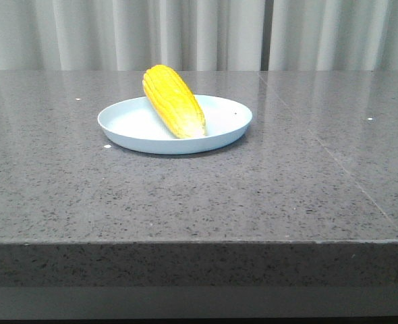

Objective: Place corn on plate with both arms

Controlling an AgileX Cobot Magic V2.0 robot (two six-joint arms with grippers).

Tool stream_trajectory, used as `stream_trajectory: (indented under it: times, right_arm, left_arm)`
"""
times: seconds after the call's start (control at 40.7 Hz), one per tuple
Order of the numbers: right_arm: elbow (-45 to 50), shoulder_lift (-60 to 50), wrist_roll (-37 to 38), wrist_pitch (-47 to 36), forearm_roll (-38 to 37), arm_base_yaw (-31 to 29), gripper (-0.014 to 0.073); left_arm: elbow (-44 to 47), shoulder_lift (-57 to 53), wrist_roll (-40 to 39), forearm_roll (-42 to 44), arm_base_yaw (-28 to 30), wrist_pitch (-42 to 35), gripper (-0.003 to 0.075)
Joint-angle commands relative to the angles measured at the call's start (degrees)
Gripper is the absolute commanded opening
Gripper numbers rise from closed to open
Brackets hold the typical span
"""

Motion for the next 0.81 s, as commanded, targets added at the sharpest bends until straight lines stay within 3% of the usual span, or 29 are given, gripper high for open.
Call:
stream_trajectory:
  times: [0.0,0.196,0.786]
  right_arm:
    - [2.66,-1.94,0.04,-10.85,-0.05,-1.57,-0.0068]
    - [8.52,-1.86,0.04,-19.15,0.00,-3.59,-0.0068]
    - [8.38,-1.86,0.04,-20.14,0.81,-4.04,-0.0068]
  left_arm:
    - [1.31,-0.95,-0.78,0.00,0.01,-4.64,-0.0020]
    - [1.31,-0.95,-0.78,0.00,0.01,-4.64,-0.0020]
    - [1.31,-0.95,-0.78,0.00,0.01,-4.64,-0.0020]
